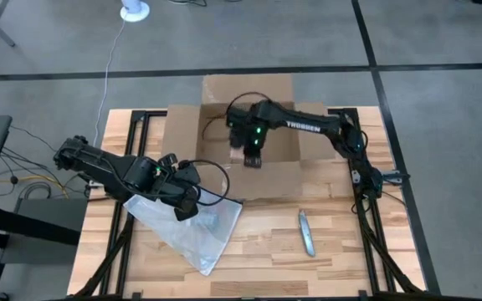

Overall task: Unpack boxes
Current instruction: Put the white game cards into the transparent zip bag

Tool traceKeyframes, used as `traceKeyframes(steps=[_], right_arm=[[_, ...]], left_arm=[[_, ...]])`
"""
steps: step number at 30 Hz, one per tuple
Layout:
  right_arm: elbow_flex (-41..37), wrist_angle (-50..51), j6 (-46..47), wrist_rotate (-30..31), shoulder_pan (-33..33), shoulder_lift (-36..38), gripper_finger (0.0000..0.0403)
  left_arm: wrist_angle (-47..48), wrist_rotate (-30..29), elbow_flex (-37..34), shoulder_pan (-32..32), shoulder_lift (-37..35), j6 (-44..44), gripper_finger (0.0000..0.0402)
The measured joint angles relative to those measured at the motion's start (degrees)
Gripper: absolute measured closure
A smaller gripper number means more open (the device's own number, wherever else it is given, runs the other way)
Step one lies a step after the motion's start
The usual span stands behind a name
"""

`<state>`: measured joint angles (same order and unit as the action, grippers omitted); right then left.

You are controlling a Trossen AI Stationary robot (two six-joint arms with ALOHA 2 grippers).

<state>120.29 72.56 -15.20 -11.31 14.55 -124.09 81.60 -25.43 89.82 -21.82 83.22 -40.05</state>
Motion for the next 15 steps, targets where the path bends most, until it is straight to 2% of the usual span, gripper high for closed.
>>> traceKeyframes(steps=[5, 8, 11, 15], right_arm=[[0.0, -13.5, 0.6, -0.1, -5.3, -0.9, 0.0356], [0.0, -19.9, 1.3, -5.0, -7.6, -0.9, 0.0356], [0.0, -23.2, 3.0, -8.1, -9.4, -0.9, 0.0356], [-1.8, -27.7, 3.0, -8.5, -10.9, -1.4, 0.0356]], left_arm=[[-0.1, 0.1, 0.0, 0.0, 0.0, -0.9, 0.0402], [-0.2, 0.1, 0.0, 0.0, 0.0, -1.1, 0.0402], [-0.8, 0.0, 0.0, 0.0, 0.0, -0.9, 0.0402], [-2.5, -0.2, 0.0, 0.0, 0.0, 0.0, 0.0402]])
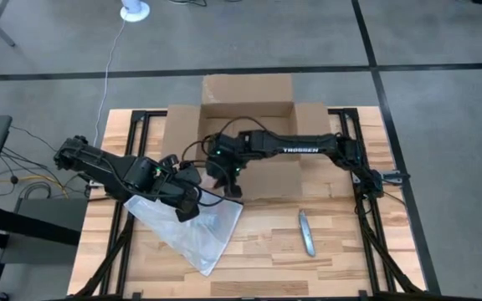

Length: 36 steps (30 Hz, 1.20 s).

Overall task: Unpack boxes
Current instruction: Put the white game cards into the transparent zip bag, then close the transparent zip bag

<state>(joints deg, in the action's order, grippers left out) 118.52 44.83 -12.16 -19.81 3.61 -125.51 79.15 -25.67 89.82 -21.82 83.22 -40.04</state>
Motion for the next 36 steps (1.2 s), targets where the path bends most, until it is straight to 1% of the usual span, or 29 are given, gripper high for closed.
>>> traceKeyframes(steps=[2, 4, 6, 10, 11, 14, 19, 22, 25, 32, 34, 36], right_arm=[[-0.9, -2.0, 2.0, -0.9, -0.3, -1.1, 0.0356], [-1.1, -4.0, 4.2, -4.0, -0.7, -3.3, 0.0356], [-1.2, -4.4, 5.9, -5.8, -1.4, -5.5, 0.0356], [-1.0, -6.7, 6.6, -6.7, -3.3, -7.5, 0.0356], [-1.0, -7.3, 6.9, -6.8, -3.8, -7.7, 0.0349], [-1.0, -9.9, 9.0, -6.9, -5.3, -8.8, 0.0301], [-0.9, -14.1, 13.4, -7.7, -6.2, -9.7, 0.0197], [-0.9, -13.8, 15.5, -7.4, -6.3, -10.0, 0.0148], [-0.9, -10.8, 14.4, -7.3, -5.7, -9.4, 0.0124], [-0.7, 2.5, 7.0, -6.7, -0.7, -3.0, 0.0118], [-0.7, 6.6, 4.5, -5.3, 0.5, -1.1, 0.0118], [-0.7, 10.6, 0.9, -1.7, 1.3, 0.6, 0.0118]], left_arm=[[-0.9, 0.0, 0.0, 0.0, 0.0, 0.6, 0.0402], [-1.4, 0.0, 0.0, 0.0, 0.0, 0.7, 0.0402], [-2.1, -0.1, 0.1, 0.0, 0.0, 0.9, 0.0402], [-2.6, 0.0, 0.2, 0.0, 0.0, 1.3, 0.0402], [-2.9, 0.0, 0.2, 0.0, 0.0, 1.3, 0.0402], [-3.6, 0.0, 0.2, 0.0, 0.0, 1.6, 0.0402], [-3.4, -0.1, 0.2, 0.0, 0.0, 1.4, 0.0402], [-3.4, 0.0, 0.2, 0.0, 0.0, 0.8, 0.0402], [-3.4, 0.3, 0.2, -0.1, 0.0, -0.1, 0.0402], [-1.6, 3.0, 0.2, -2.2, 0.0, -4.4, 0.0402], [-1.0, 4.1, 0.2, -3.4, 0.0, -6.2, 0.0402], [0.1, 5.0, 0.2, -4.9, 0.0, -8.8, 0.0402]])
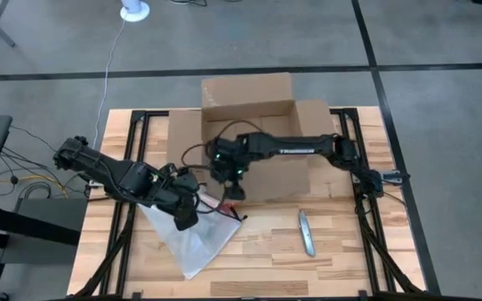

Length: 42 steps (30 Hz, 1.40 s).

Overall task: Unpack boxes
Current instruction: Close the transparent zip bag

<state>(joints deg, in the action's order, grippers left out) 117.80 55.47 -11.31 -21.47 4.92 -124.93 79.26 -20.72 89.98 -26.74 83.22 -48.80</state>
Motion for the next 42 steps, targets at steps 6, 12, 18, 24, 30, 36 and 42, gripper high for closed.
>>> traceKeyframes(steps=[6, 12, 18, 24, 30, 36, 42], right_arm=[[-1.5, 6.9, -9.6, 12.1, 3.7, 1.1, 0.0117], [-7.1, 5.4, -8.0, 12.6, 7.4, 0.9, 0.0117], [-13.0, 4.7, -8.0, 12.2, 10.0, 0.9, 0.0117], [-13.5, 7.3, -6.2, 12.5, 13.5, 0.8, 0.0117], [-13.1, 10.1, -5.0, 11.8, 15.0, 0.9, 0.0117], [-7.6, 15.9, -5.8, 10.6, 9.0, 0.8, 0.0117], [-1.6, 18.4, -6.5, 10.3, 4.9, 0.8, 0.0117]], left_arm=[[-0.2, -0.6, -0.4, -2.8, 0.0, -3.1, 0.0402], [-0.2, -2.4, -0.4, -2.8, 0.0, -3.8, 0.0402], [-0.2, -2.9, -0.4, -2.8, 0.0, -2.8, 0.0402], [-0.2, -2.9, -0.4, -2.8, 0.0, -2.7, 0.0402], [-0.2, -2.9, -0.4, -2.8, 0.0, -1.8, 0.0402], [-0.2, -2.9, -0.4, -2.8, 0.0, -0.7, 0.0402], [-0.2, -2.7, -0.4, -2.8, 0.0, -1.8, 0.0402]])
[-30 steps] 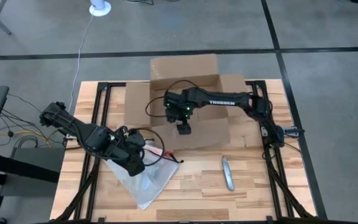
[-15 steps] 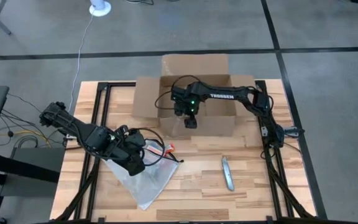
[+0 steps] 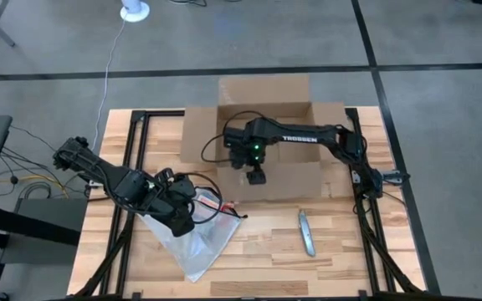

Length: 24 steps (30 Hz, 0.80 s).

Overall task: Unpack boxes
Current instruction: Close the transparent zip bag

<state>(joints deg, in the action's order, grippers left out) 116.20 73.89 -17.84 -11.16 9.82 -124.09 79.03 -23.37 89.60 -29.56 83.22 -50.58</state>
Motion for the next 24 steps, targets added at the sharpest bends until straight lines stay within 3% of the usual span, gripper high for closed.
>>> traceKeyframes(steps=[7, 15, 19, 24], right_arm=[[0.9, -0.6, 1.5, -0.9, -4.0, 0.0, 0.0117], [0.8, 1.6, -1.9, -6.3, -10.6, 0.0, 0.0117], [-0.5, -2.8, -1.8, -7.1, -14.2, 0.1, 0.0117], [-5.7, -11.7, 0.1, -3.8, -18.3, 0.1, 0.0117]], left_arm=[[0.0, 2.6, 0.0, -0.5, 0.0, -1.1, 0.0402], [0.1, 3.6, 0.0, -1.3, 0.0, -1.4, 0.0402], [-0.3, 3.6, 0.0, -1.1, 0.0, -1.7, 0.0402], [-0.5, 3.6, 0.0, -1.1, 0.0, -2.0, 0.0402]])
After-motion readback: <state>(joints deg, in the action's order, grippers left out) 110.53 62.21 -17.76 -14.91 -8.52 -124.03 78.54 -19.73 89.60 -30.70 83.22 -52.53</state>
